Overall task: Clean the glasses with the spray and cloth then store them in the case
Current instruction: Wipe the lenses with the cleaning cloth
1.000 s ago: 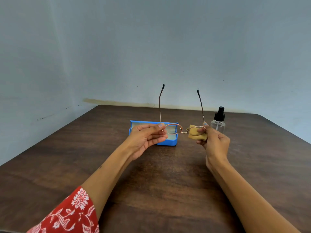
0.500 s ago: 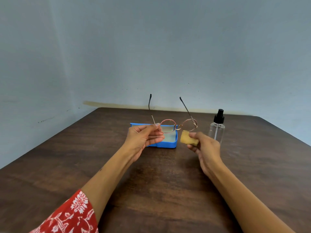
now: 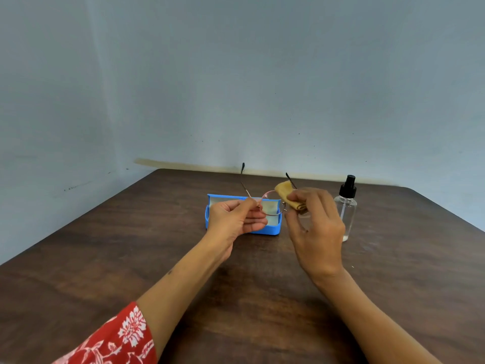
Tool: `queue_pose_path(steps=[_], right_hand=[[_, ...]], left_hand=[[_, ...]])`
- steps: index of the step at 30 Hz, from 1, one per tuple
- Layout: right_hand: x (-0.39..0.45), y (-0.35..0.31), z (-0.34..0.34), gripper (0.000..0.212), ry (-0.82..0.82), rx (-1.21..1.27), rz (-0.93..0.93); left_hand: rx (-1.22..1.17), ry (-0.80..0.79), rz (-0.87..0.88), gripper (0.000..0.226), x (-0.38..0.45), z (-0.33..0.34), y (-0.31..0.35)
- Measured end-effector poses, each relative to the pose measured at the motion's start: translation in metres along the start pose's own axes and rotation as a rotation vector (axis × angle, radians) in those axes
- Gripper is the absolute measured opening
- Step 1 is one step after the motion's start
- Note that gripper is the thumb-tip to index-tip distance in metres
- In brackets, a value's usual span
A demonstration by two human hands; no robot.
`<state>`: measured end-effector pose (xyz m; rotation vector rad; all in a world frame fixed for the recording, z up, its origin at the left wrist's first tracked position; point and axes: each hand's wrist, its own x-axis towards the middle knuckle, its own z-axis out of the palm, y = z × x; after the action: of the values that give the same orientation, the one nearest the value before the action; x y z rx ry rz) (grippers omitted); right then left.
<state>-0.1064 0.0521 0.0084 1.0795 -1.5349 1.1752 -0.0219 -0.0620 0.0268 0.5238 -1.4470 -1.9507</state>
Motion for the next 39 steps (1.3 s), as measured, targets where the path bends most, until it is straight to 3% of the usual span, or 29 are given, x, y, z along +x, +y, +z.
queue_pose_path(steps=[4,13,20,28,35,39], right_hand=[[-0.007,0.001,0.007,0.021,-0.126,-0.042,-0.053],[-0.015,0.001,0.016,0.027,-0.245,-0.04,-0.237],[-0.019,0.011,0.019,0.025,-0.196,-0.109,-0.133],[-0.026,0.008,0.028,0.038,-0.336,-0.113,-0.334],[-0.025,0.012,0.028,0.04,-0.318,-0.128,-0.199],[-0.025,0.011,0.028,0.039,-0.325,-0.142,-0.253]], left_hand=[[0.0,-0.047,-0.029,0.015,-0.004,0.004,-0.001],[-0.008,0.036,0.016,0.015,0.0,-0.001,0.0],[0.036,0.048,-0.028,0.013,0.002,-0.005,0.001],[0.006,0.062,0.02,0.016,0.005,-0.006,0.0],[0.045,0.087,-0.003,0.014,0.006,-0.009,-0.001],[0.053,0.091,0.0,0.013,0.008,-0.011,-0.001]])
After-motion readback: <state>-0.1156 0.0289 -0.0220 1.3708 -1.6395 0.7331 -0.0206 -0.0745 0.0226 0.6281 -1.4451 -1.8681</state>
